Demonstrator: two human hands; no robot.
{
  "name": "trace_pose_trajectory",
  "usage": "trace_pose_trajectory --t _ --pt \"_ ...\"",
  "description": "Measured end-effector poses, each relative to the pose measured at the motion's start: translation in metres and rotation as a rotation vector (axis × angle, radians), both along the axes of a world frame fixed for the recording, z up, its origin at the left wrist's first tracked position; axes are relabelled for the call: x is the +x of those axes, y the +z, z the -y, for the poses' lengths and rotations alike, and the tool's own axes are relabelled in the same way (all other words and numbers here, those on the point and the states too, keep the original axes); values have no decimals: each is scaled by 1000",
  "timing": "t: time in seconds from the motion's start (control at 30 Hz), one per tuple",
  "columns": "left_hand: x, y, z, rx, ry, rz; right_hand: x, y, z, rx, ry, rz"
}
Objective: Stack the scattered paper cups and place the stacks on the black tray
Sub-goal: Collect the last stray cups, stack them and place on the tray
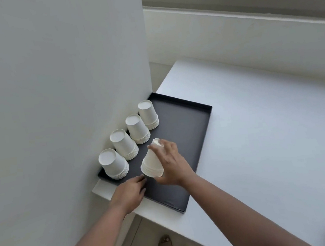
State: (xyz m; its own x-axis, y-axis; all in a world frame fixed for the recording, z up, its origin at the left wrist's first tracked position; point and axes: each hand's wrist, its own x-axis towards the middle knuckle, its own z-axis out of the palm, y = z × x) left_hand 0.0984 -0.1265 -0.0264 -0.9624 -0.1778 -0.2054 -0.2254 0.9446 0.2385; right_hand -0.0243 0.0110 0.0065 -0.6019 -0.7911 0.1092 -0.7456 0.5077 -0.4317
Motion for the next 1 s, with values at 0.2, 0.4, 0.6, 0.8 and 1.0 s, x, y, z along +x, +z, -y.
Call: trace_pose_trajectory --t 0.2,0.4,0.6,0.8,1.0 --pt "18 6 13 -51 -157 -140 4 -3 18 233 187 -309" --pt "23 13 21 -41 -174 -104 12 -7 24 202 222 -507" --pt "23 21 18 -123 -185 -165 21 -13 20 46 165 -45" --pt "24 16 21 -205 -169 -239 23 -13 30 -1 70 64" --pt "23 16 21 -175 -150 -232 26 -8 30 -82 134 -228"
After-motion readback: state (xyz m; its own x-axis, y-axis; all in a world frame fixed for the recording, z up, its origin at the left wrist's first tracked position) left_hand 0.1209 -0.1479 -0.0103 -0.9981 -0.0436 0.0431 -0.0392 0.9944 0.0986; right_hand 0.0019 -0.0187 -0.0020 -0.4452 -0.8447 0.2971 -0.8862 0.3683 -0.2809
